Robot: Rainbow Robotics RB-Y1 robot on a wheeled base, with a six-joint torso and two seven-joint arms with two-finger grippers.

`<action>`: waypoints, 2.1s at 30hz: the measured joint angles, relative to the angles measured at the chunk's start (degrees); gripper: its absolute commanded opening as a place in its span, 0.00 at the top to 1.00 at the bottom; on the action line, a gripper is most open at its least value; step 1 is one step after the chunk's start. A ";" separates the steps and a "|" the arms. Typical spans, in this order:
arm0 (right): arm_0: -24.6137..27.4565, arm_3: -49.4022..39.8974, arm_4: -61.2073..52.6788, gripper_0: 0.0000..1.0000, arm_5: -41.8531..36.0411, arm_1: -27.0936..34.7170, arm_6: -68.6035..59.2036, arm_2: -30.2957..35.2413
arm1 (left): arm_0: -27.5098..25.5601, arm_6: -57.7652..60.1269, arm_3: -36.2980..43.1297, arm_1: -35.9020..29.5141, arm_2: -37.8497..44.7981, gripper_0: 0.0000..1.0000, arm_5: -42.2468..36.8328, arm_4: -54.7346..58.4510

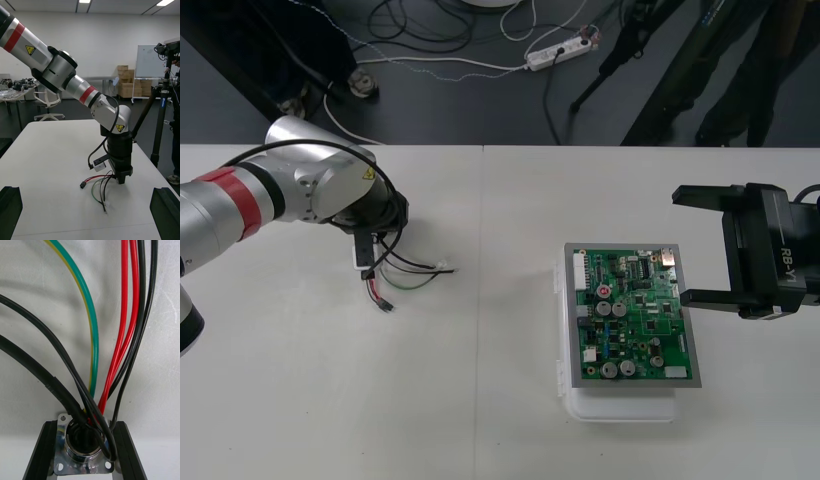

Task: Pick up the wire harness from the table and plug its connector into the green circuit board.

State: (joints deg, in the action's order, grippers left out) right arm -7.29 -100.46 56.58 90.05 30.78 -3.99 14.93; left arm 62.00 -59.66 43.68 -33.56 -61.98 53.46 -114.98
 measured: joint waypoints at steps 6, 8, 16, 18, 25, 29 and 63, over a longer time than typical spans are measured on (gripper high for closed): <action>0.00 0.00 0.05 0.00 0.00 0.00 0.00 0.00 | 0.00 0.00 0.00 0.00 0.00 1.00 0.00 -0.10; 0.00 0.00 0.06 0.00 0.00 0.00 0.00 0.00 | 0.00 0.00 0.00 0.01 0.00 1.00 0.00 -0.10; 0.00 0.00 0.07 0.00 0.00 0.00 0.00 0.00 | 0.00 0.00 0.00 0.01 0.00 1.00 0.00 -0.08; 0.00 0.00 0.07 0.00 0.00 0.00 0.00 0.00 | 0.00 0.00 0.03 0.01 0.00 1.00 0.00 -0.01; 0.00 0.00 0.08 0.00 0.00 0.00 0.00 0.00 | 0.00 0.00 2.98 -0.54 -0.02 1.00 0.05 0.45; 0.00 0.00 0.09 0.00 0.00 0.00 0.00 0.00 | 0.00 0.00 6.14 -1.65 -0.06 1.00 0.13 1.31; -0.02 -0.01 0.13 0.00 0.00 0.01 0.00 0.00 | -0.05 0.03 22.05 -16.24 7.41 1.00 13.55 19.49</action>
State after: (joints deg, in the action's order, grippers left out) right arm -7.31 -100.46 56.71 90.05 30.79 -3.99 14.93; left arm 61.95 -59.63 65.73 -49.81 -54.56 67.01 -95.50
